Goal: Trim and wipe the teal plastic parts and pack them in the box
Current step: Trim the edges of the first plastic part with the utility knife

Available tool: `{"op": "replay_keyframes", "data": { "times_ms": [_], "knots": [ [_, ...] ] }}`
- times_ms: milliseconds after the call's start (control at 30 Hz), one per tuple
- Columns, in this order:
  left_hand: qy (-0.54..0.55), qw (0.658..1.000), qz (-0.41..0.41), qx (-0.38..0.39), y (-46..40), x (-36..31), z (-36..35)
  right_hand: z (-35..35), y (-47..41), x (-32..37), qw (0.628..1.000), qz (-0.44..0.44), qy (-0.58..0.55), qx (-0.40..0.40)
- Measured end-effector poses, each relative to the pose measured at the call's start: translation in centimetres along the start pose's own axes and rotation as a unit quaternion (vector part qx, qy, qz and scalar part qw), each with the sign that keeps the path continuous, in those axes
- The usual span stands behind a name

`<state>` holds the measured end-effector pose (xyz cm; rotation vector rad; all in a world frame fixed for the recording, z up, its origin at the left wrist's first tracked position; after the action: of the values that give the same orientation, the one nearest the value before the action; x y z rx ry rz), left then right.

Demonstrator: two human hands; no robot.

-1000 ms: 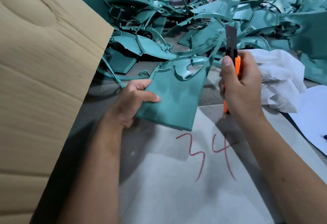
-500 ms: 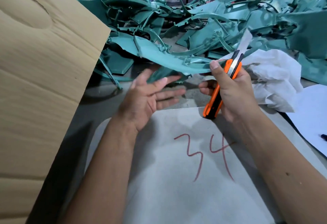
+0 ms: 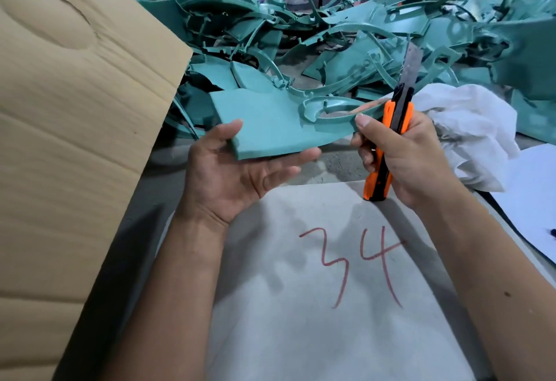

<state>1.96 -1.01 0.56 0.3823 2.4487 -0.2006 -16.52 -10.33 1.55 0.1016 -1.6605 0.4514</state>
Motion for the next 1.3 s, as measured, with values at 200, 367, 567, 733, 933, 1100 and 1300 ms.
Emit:
{"op": "replay_keyframes", "data": {
  "times_ms": [200,367,567,733,933,1100,1300],
  "knots": [
    [-0.114,0.970,-0.079,-0.199,-0.9,0.0,2.8,0.8,-0.3,-0.9,0.997,-0.012,0.065,-0.043],
    [-0.118,0.953,-0.155,-0.231,-0.9,-0.9,3.1,-0.5,-0.1,-1.1,0.973,0.008,0.229,-0.012],
    [-0.077,0.954,-0.158,-0.243,-0.6,-0.9,3.4,-2.6,0.3,-0.3,0.918,0.031,0.393,0.042],
    [-0.066,0.946,-0.166,-0.269,0.1,-1.6,4.2,0.4,-0.4,0.2,0.883,0.029,0.465,-0.053],
    [-0.096,0.943,-0.158,-0.278,0.4,-1.8,4.4,3.1,0.3,2.2,0.781,0.062,0.592,-0.190],
    [-0.095,0.939,-0.167,-0.286,0.3,-1.5,4.2,-0.6,0.7,1.8,0.805,0.112,0.578,-0.074],
    [-0.082,0.937,-0.158,-0.301,0.1,-1.1,4.3,-2.9,0.7,1.0,0.796,0.102,0.597,0.006]
  ]
}}
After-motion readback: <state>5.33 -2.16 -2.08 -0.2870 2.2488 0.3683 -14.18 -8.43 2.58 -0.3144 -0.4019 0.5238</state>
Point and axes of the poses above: each hand's wrist, its own y-axis away from the middle knuckle, its own z-axis out of the back of the hand, x = y × z, the point moved 8 cm from there along -y, towards the middle knuckle, and after that the axes turned 1 degree about z, right-handed, at the moved point
